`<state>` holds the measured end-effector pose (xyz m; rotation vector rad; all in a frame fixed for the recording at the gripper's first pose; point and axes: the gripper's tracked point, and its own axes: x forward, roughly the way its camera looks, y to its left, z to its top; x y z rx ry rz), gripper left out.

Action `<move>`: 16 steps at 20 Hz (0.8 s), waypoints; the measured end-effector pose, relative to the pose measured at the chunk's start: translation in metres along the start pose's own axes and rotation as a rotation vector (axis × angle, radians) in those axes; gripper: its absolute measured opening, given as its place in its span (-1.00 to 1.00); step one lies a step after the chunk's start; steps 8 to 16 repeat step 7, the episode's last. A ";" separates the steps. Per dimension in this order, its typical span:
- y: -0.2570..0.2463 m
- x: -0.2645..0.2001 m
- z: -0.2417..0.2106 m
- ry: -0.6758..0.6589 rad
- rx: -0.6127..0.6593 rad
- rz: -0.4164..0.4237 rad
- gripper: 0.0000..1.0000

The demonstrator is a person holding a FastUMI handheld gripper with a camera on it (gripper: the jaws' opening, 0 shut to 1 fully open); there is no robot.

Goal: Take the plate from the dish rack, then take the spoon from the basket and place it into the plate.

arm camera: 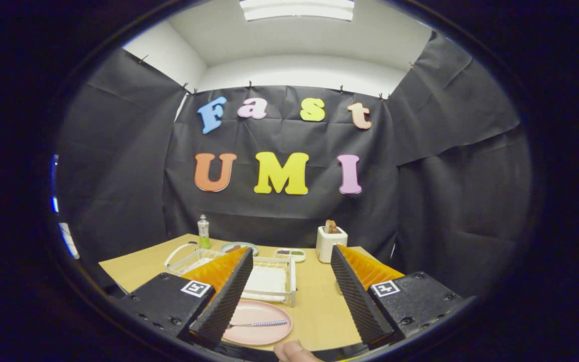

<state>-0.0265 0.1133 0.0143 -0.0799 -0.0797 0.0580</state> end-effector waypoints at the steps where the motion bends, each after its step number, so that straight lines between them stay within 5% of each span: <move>1: -0.008 -0.001 0.001 0.007 0.012 -0.005 1.00; 16: -0.044 0.001 -0.001 0.009 0.011 -0.056 1.00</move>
